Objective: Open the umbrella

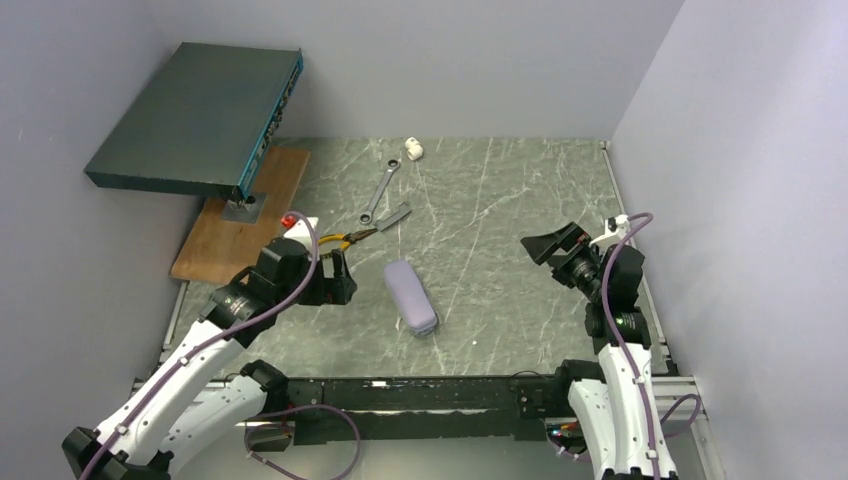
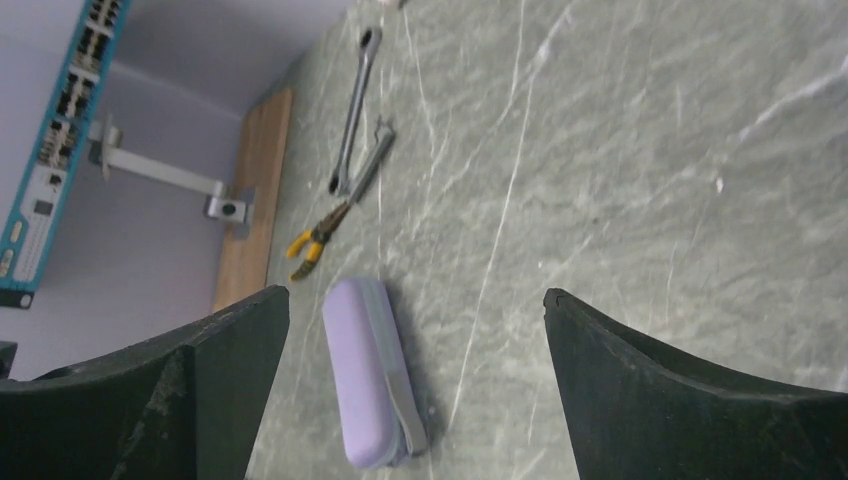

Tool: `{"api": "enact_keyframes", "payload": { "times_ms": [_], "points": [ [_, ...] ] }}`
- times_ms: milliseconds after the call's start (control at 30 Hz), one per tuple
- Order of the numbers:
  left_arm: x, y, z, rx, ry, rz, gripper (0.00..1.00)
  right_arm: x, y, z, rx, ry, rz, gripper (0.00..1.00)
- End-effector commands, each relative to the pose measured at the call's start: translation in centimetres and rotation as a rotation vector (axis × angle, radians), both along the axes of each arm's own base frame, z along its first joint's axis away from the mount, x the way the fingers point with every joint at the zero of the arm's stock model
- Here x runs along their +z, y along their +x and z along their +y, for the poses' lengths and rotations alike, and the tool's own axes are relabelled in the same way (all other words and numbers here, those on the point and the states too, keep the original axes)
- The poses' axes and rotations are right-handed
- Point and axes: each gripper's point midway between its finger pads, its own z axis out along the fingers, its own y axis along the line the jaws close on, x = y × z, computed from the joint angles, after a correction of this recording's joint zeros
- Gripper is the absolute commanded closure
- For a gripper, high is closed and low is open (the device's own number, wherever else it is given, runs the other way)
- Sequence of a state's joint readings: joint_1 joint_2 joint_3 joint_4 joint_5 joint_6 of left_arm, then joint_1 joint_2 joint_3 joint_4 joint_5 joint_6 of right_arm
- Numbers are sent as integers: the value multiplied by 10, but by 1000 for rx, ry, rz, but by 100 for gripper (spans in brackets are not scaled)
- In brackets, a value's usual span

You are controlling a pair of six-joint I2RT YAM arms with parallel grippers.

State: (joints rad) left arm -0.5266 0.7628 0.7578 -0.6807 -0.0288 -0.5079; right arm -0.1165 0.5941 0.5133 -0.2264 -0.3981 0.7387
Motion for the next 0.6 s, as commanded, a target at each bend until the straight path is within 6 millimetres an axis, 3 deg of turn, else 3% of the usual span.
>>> {"api": "enact_keyframes", "payload": {
  "times_ms": [0,233,367,467,567],
  "points": [
    [4,-13,9,-8,82,-2,0,-20,-22,25,150,53,90,0],
    [-4,-19,-7,-75,86,-13,1,-32,-43,74,333,-61,136,0],
    [5,-25,-12,-135,87,-7,0,-43,-57,103,437,-113,181,0],
    [19,-33,-9,-202,125,-8,0,-55,-65,120,516,-98,228,1],
    [17,-32,-1,-179,144,-39,1,-70,-65,133,550,-105,249,1]
  ]
}}
